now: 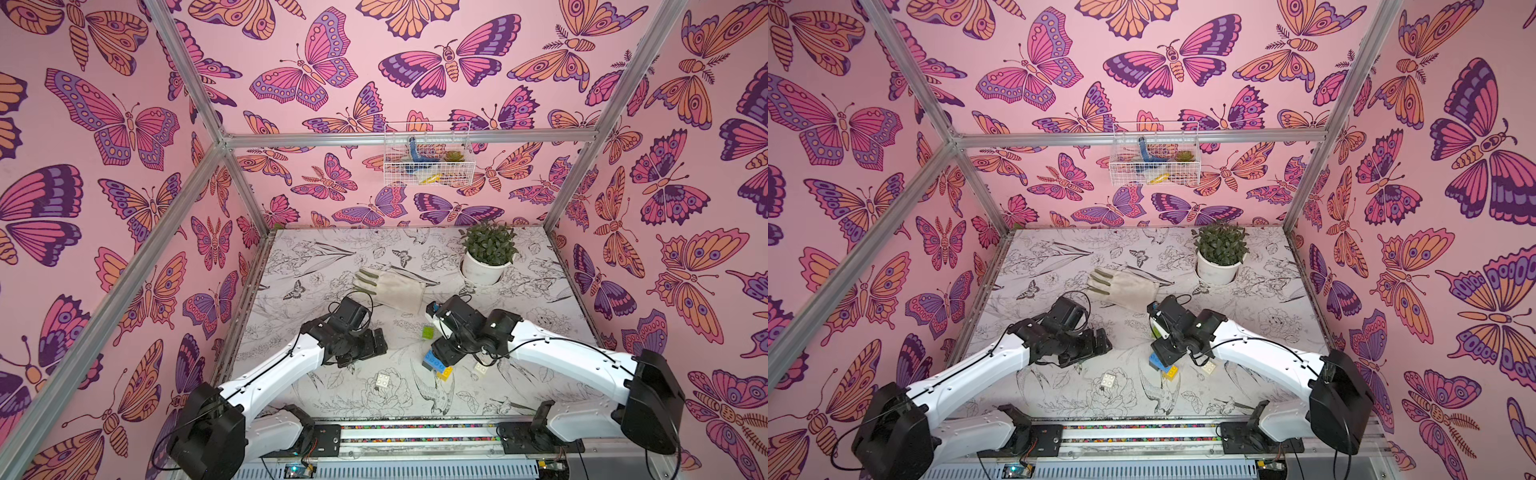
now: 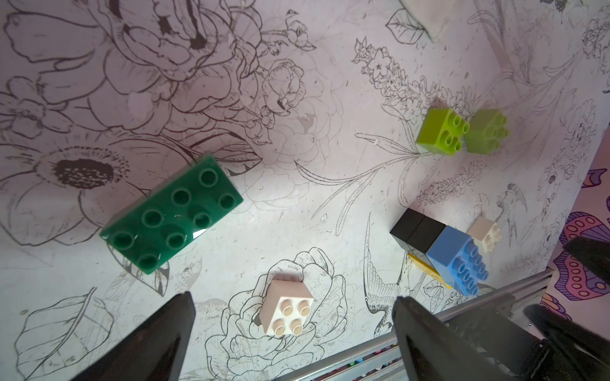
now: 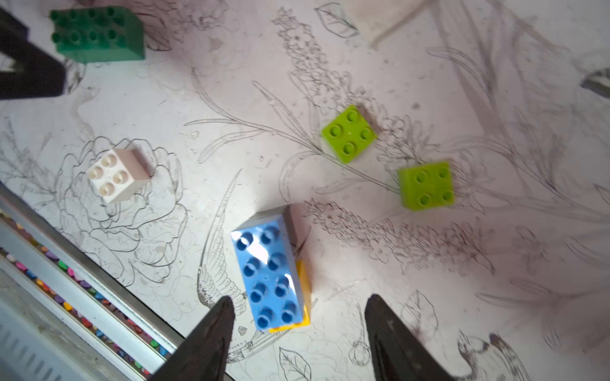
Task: Assemble a giraffe with lego
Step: Pick up the lego brick from the center of the board.
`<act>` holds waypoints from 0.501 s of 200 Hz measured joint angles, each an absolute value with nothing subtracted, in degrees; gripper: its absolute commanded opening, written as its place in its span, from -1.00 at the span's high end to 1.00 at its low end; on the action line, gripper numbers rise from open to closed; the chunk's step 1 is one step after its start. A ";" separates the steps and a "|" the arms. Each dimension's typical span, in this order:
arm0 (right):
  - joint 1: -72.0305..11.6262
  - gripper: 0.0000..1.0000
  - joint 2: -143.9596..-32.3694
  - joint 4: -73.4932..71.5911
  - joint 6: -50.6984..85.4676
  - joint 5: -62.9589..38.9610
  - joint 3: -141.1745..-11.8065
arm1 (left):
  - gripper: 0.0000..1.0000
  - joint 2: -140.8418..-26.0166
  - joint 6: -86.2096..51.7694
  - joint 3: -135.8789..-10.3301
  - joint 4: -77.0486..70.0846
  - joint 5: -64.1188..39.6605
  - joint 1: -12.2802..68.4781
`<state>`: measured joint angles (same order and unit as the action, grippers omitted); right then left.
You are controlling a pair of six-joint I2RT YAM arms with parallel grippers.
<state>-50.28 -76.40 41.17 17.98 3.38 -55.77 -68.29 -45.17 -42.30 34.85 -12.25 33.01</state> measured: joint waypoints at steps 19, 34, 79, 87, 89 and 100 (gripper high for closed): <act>-49.84 -0.35 -75.96 45.84 24.29 6.59 -57.19 | -1.00 -68.23 -45.17 -42.33 35.55 -11.55 33.76; -49.87 -0.35 -75.24 47.94 29.41 8.51 -57.08 | -1.00 -68.47 -45.15 -42.33 36.01 -11.00 35.16; -48.21 -0.37 -67.53 50.30 43.11 13.08 -47.66 | -1.00 -70.02 -45.04 -42.41 36.07 -10.52 38.33; -47.00 -0.37 -66.22 50.02 45.17 13.30 -45.19 | -1.00 -70.04 -44.95 -42.41 36.07 -10.50 38.39; -46.68 -0.37 -65.91 50.00 45.63 13.37 -44.51 | -1.00 -70.04 -44.95 -42.41 36.07 -10.50 38.41; -44.51 -0.37 -65.10 49.47 47.64 13.43 -41.80 | -1.00 -70.04 -44.71 -42.41 36.05 -10.48 38.39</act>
